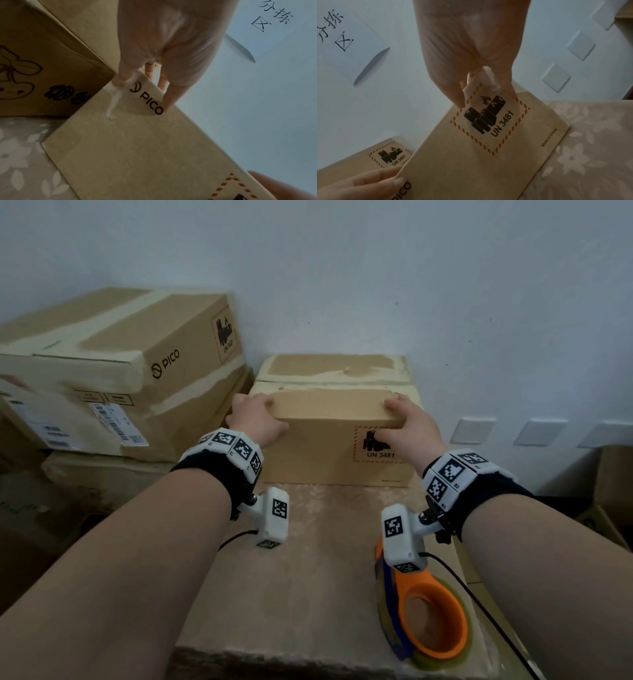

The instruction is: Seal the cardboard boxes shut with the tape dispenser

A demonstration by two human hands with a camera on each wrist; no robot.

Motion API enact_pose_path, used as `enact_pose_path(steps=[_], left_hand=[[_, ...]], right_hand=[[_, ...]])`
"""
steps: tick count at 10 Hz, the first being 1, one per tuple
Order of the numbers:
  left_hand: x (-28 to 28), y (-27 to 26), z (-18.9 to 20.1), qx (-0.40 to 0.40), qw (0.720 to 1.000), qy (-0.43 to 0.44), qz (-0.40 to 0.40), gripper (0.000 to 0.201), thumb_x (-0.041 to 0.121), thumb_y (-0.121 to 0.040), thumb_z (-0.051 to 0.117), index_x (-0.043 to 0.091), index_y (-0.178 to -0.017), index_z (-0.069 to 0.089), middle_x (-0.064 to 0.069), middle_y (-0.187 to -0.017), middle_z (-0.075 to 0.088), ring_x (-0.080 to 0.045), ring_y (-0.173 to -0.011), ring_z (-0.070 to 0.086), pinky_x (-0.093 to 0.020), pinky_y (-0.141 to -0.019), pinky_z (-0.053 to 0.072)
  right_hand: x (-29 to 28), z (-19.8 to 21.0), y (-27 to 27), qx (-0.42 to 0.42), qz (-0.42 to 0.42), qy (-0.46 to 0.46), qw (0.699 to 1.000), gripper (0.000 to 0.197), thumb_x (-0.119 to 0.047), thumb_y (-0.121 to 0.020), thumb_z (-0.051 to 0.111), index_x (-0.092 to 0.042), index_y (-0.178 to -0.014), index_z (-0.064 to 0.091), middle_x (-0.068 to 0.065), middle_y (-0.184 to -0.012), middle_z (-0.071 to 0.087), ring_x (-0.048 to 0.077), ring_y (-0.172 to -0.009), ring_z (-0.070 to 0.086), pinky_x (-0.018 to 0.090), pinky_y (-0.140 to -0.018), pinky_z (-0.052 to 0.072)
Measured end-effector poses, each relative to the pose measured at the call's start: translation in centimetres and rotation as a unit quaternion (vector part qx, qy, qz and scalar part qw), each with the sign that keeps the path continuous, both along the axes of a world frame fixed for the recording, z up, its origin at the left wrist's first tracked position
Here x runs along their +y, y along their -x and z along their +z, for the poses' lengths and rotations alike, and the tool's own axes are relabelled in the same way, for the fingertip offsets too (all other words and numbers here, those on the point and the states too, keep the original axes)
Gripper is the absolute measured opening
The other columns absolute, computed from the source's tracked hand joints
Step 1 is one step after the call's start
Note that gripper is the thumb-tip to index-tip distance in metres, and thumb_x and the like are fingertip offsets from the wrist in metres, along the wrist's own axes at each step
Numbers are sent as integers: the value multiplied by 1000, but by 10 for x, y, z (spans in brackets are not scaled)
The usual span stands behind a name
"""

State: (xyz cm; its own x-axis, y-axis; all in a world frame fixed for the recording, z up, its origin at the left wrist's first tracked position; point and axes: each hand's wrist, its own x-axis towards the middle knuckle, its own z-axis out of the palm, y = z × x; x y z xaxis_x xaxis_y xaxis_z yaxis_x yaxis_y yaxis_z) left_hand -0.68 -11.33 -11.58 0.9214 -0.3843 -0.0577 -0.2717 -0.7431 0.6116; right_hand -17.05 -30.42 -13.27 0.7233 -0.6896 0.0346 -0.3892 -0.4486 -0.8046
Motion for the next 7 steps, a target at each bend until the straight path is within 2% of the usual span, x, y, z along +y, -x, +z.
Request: enact_pose_path(steps=[2, 3, 4, 5, 6, 7], left_hand=[[-3, 2, 1, -34, 999, -31, -8, 60, 27, -80, 73, 23, -135, 50, -8, -138, 29, -34, -125, 37, -46, -106, 38], [-3, 2, 7, -60, 993, -99, -33, 55, 31, -84, 68, 24, -135, 50, -10, -137, 32, -36, -127, 35, -46, -110, 32], [-2, 5, 15, -67, 981, -171, -59, 54, 36, -89, 59, 25, -140, 44, -13, -141, 30, -36, -129, 34, -44, -109, 32], [1, 5, 17, -65, 974, -195, -95, 55, 35, -90, 57, 19, -140, 41, -14, -141, 34, -32, -125, 40, -41, -103, 38], [10, 16, 27, -48, 976, -180, -110, 58, 32, -92, 59, 16, -144, 38, -11, -142, 39, -28, -122, 47, -35, -96, 42], [16, 28, 39, -46, 985, -140, -94, 62, 29, -93, 58, 16, -148, 33, -9, -151, 33, -27, -131, 42, -34, -101, 40]], right_hand=[[-4, 0, -5, 25, -2, 28, 999, 58, -23, -88, 57, -31, -143, 42, -13, -157, 23, 21, -137, 36, 41, -104, 45], [-4, 1, -2, 40, 14, 37, 998, 56, -22, -91, 54, -28, -145, 40, -12, -158, 20, 21, -138, 34, 41, -107, 42], [-4, 4, 2, 43, 13, 35, 998, 57, -19, -91, 52, -30, -145, 39, -14, -158, 19, 18, -133, 38, 39, -105, 42], [-1, 6, 8, 19, -17, 2, 1000, 57, -13, -90, 52, -28, -145, 41, -12, -158, 21, 16, -127, 43, 33, -97, 46], [6, 9, 16, -4, -32, -23, 999, 58, -9, -90, 53, -27, -144, 42, -8, -158, 21, 19, -131, 42, 24, -86, 45], [11, 19, 24, -8, -35, -28, 999, 56, -9, -89, 53, -26, -143, 43, 2, -153, 34, 20, -119, 51, 26, -79, 48]])
